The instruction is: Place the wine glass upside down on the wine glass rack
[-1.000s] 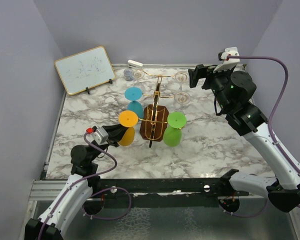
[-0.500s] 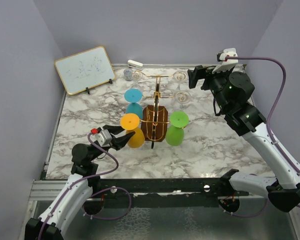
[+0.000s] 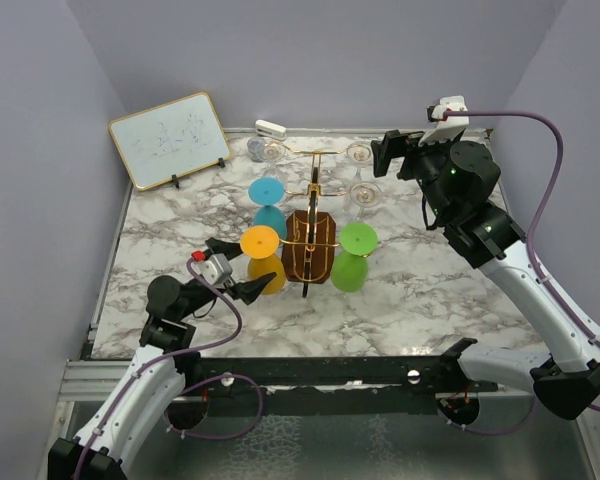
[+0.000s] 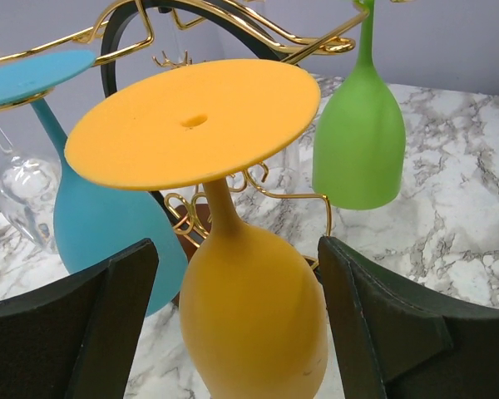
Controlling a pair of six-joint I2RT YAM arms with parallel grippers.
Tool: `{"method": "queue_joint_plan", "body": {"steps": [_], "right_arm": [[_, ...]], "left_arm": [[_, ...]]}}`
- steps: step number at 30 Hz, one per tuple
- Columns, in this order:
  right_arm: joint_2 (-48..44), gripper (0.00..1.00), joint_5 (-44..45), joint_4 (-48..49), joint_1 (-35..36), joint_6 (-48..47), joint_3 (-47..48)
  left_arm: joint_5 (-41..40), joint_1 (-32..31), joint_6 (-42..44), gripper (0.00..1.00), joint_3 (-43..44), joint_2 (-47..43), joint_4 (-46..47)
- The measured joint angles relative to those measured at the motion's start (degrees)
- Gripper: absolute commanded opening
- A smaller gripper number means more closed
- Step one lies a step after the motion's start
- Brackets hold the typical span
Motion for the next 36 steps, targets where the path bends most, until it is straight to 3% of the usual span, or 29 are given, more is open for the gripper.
{"method": "queue_joint_plan", "body": {"steps": [3, 25, 36], "right_arm": [[0.1, 0.99, 0.0, 0.0, 0.0, 0.0, 0.0], [0.0, 0.99, 0.0, 0.3, 0.0, -0.2, 0.0], [-2.7, 0.99, -1.3, -0.9, 0.0, 0.2, 0.0]], "left_arm": [[-0.5, 0.0, 0.7, 0.99, 1.0, -0.2, -2.9], [-2.8, 0.0, 3.8, 0.99, 12.6, -3.9, -25.6], [-11.9, 0.0, 9.9, 0.98, 20.3, -6.3, -40.7]]}}
